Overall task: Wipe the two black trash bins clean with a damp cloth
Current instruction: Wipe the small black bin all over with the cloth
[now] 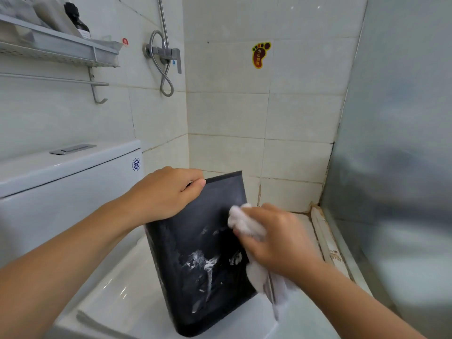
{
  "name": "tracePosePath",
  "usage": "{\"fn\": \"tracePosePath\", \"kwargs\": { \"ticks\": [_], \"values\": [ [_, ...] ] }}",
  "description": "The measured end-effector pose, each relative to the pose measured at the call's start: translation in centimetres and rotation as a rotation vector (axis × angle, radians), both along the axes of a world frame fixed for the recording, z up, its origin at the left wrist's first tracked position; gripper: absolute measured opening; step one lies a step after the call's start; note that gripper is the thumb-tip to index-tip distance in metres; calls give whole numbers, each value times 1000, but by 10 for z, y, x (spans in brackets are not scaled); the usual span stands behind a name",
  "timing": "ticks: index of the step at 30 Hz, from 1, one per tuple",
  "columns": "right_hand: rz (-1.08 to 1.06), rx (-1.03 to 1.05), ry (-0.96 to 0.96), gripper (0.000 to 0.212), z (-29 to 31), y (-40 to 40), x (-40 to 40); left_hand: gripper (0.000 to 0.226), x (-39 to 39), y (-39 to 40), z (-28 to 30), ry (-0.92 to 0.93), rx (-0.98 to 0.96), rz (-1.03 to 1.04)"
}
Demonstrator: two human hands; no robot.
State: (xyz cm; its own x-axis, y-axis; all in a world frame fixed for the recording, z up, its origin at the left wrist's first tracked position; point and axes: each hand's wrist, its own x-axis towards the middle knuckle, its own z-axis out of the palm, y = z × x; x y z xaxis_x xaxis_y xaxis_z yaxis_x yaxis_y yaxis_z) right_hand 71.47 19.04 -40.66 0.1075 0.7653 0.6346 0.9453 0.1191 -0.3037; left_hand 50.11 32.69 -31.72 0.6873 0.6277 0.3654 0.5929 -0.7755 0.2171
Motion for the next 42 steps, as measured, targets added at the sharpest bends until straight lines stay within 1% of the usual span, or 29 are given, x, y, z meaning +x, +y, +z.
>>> {"fn": "tracePosePath", "kwargs": {
  "ticks": [1,2,3,5,8,10,12,15,17,18,20,22,24,26,27,29,31,32,34,36,38,40,42],
  "values": [
    [19,-73,-47,42,-7,-3,-1,35,-1,2,0,-6,-4,6],
    [20,-103,-72,43,-10,-3,-1,36,-1,4,0,-4,-9,8],
    [8,-87,-80,44,-9,-2,0,36,-2,5,0,1,-12,11],
    [-35,19,-57,43,-2,3,1,36,-2,3,0,11,-14,16],
    [-110,211,65,38,18,13,1,36,1,-5,-1,40,6,-1],
    [-136,243,83,34,22,16,-2,35,3,-9,0,51,15,-7],
    [-94,192,23,35,14,13,-5,36,2,-8,0,49,16,1],
    [52,-23,-68,37,-7,3,-9,35,-1,1,0,31,-3,29],
    [76,-95,-61,41,-13,1,-10,36,-3,5,0,28,-10,46],
    [61,-74,-40,43,-12,2,-10,36,-3,5,0,30,-8,50],
    [-3,46,29,46,-4,9,-8,35,-3,3,-1,40,4,43],
    [-90,167,140,44,9,19,-5,35,0,-4,-1,61,20,25],
    [-134,214,201,40,15,25,-5,36,3,-9,0,83,29,15],
    [-110,211,140,40,8,22,-10,35,3,-9,0,87,31,27],
    [-59,180,93,39,1,19,-12,35,1,-7,1,80,24,35],
    [69,54,45,35,-13,11,-18,34,-2,-3,2,58,1,50],
    [125,-37,47,34,-17,6,-19,33,-5,-1,1,51,-16,64],
    [107,-23,53,36,-14,7,-18,32,-5,-1,0,58,-17,66],
    [19,87,100,39,-4,14,-12,26,-4,-3,-1,74,-5,58],
    [-76,196,209,33,10,22,-5,23,-2,-9,0,73,2,32],
    [-130,226,265,30,14,27,-5,27,0,-15,2,74,2,-6],
    [-112,203,195,32,6,23,-9,31,2,-16,3,79,3,-21],
    [19,99,93,33,-8,15,-16,33,0,-12,3,69,-9,-1]
  ]
}}
